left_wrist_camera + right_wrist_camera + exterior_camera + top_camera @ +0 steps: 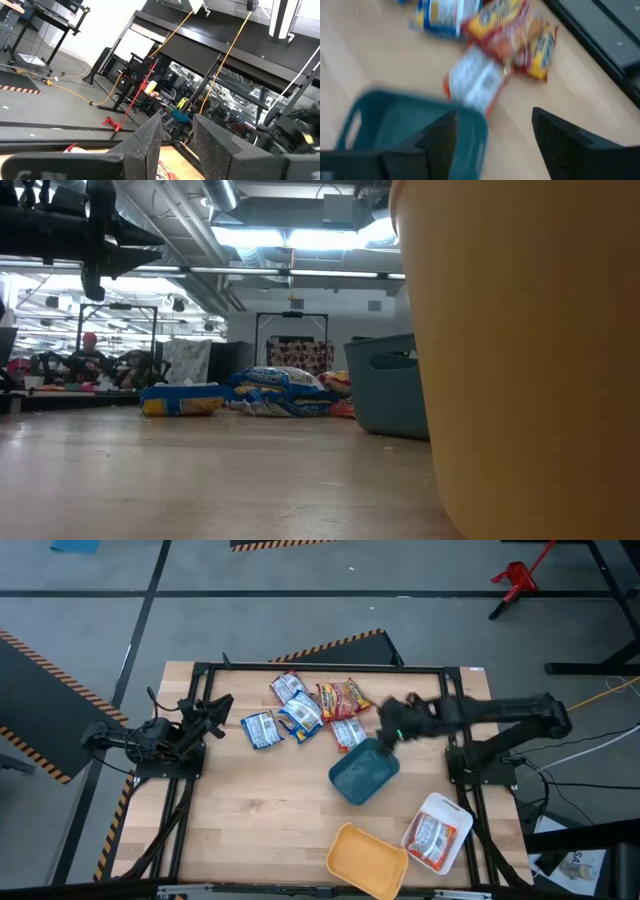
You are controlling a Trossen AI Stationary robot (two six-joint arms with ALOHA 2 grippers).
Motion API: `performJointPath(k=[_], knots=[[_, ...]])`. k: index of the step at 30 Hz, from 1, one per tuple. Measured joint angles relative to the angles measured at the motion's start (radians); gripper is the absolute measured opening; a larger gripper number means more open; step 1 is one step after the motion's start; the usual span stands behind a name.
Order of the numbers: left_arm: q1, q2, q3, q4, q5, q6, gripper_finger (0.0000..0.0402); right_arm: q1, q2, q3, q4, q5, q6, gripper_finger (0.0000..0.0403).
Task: Sort Maruchan noodles
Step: Put the top red noodle pack into the yellow bin
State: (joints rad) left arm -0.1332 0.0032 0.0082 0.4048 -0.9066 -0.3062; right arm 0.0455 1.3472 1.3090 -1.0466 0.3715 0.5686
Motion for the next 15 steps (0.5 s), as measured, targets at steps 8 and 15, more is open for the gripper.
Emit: performJointPath(k=[8, 15], knots=[[0.0, 0.0, 0.0, 0.009, -0.004, -0.005, 0.0108, -0.259, 0.175, -0.001, 0.157, -0.181, -0.049, 0.0328], [0.0, 0.0, 0.0, 0.008, 0.004, -0.005, 0.0108, -0.303, 0.364, -0.002, 0.266, -0.215, -0.05, 0.0361]])
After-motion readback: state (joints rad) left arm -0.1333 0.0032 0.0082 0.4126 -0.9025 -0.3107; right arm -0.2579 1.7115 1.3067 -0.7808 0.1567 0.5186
